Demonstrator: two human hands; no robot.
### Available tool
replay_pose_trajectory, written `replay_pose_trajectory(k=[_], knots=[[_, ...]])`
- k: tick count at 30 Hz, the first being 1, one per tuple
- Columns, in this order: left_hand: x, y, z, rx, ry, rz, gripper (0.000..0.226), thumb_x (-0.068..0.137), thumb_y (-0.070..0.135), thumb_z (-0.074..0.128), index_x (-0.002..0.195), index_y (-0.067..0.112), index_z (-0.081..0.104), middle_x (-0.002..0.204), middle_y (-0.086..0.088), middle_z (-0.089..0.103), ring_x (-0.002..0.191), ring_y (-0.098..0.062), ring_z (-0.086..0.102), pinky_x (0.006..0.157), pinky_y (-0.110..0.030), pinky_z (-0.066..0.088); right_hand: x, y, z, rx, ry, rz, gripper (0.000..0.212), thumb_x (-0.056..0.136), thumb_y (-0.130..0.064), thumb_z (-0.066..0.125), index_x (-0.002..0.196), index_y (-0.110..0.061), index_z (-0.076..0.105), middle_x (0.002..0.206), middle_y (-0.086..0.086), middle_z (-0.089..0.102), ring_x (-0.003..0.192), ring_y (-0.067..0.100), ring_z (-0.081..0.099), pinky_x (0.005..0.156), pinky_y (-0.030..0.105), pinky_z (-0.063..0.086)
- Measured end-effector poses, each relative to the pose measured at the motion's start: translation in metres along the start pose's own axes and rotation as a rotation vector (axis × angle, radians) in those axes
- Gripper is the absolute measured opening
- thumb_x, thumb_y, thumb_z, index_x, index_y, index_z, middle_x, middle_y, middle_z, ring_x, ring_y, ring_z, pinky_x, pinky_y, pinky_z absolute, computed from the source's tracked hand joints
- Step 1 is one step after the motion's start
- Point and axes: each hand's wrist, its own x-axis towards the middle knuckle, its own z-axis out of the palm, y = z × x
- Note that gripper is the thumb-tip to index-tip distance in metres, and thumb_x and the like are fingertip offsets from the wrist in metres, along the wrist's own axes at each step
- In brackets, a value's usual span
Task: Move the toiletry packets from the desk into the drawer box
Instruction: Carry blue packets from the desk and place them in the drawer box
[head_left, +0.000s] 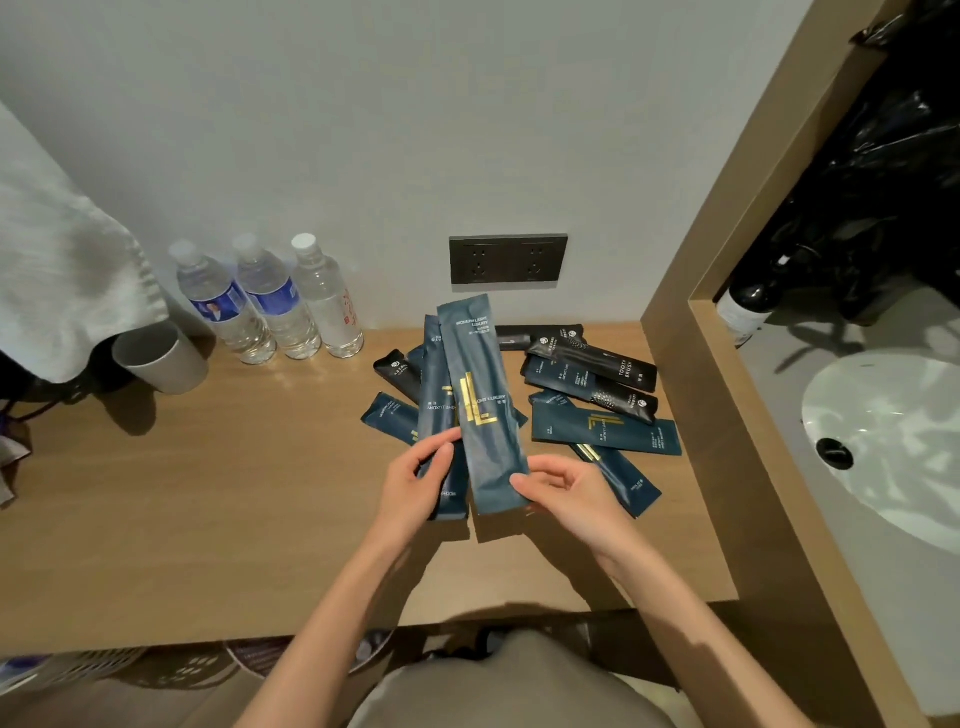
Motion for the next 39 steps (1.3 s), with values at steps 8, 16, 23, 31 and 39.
replay_pose_trajectory(k=[8, 16, 23, 31, 39], knots=[[0.003, 0.006, 0.021, -0.040, 0.135, -0.049, 0.018, 0.085, 0.027, 0.068, 0.095, 0.013, 0.075, 0.093, 0.002, 0.074, 0.093, -0.015, 0.067, 0.085, -0.031, 0.054, -0.004, 0.011, 0.013, -0.105, 0.049, -0.076, 0.017, 0.084, -0.023, 0.071, 0.097, -0.012, 0.072, 0.079, 0.005, 0.073, 0.066, 0.003, 0.063, 0.065, 0.015, 0.049], [0.010, 0.005, 0.009, 0.061, 0.164, -0.045, 0.017, 0.085, 0.026, 0.069, 0.090, 0.011, 0.074, 0.089, 0.001, 0.073, 0.085, -0.011, 0.065, 0.072, -0.018, 0.047, 0.055, 0.026, -0.070, -0.797, 0.150, -0.157, 0.032, 0.090, -0.035, 0.061, 0.121, -0.026, 0.061, 0.120, -0.013, 0.060, 0.113, 0.007, 0.056, 0.098, 0.033, 0.048], [0.011, 0.007, 0.002, 0.123, 0.169, -0.039, 0.010, 0.085, 0.024, 0.069, 0.083, 0.015, 0.074, 0.080, 0.012, 0.071, 0.071, 0.010, 0.061, 0.065, -0.009, 0.045, 0.130, 0.045, -0.135, -1.100, 0.129, -0.016, 0.059, 0.084, -0.020, 0.071, 0.137, -0.025, 0.047, 0.138, 0.003, 0.051, 0.126, 0.027, 0.041, 0.102, 0.045, 0.043], [0.014, 0.005, 0.008, 0.138, 0.155, -0.063, 0.011, 0.085, 0.020, 0.070, 0.074, 0.018, 0.073, 0.069, 0.022, 0.069, 0.068, 0.008, 0.060, 0.062, -0.004, 0.043, 0.155, 0.042, -0.141, -1.292, -0.009, -0.018, 0.066, 0.075, -0.027, 0.079, 0.132, -0.023, 0.047, 0.132, 0.007, 0.043, 0.124, 0.028, 0.035, 0.102, 0.043, 0.039], [0.012, 0.004, 0.022, 0.106, 0.173, -0.098, 0.012, 0.085, 0.021, 0.069, 0.076, 0.015, 0.074, 0.066, 0.018, 0.069, 0.066, 0.006, 0.059, 0.060, -0.006, 0.044, 0.152, 0.035, -0.141, -1.204, -0.008, -0.084, 0.037, 0.079, -0.029, 0.075, 0.098, -0.021, 0.044, 0.097, 0.000, 0.064, 0.097, 0.025, 0.057, 0.086, 0.041, 0.037]])
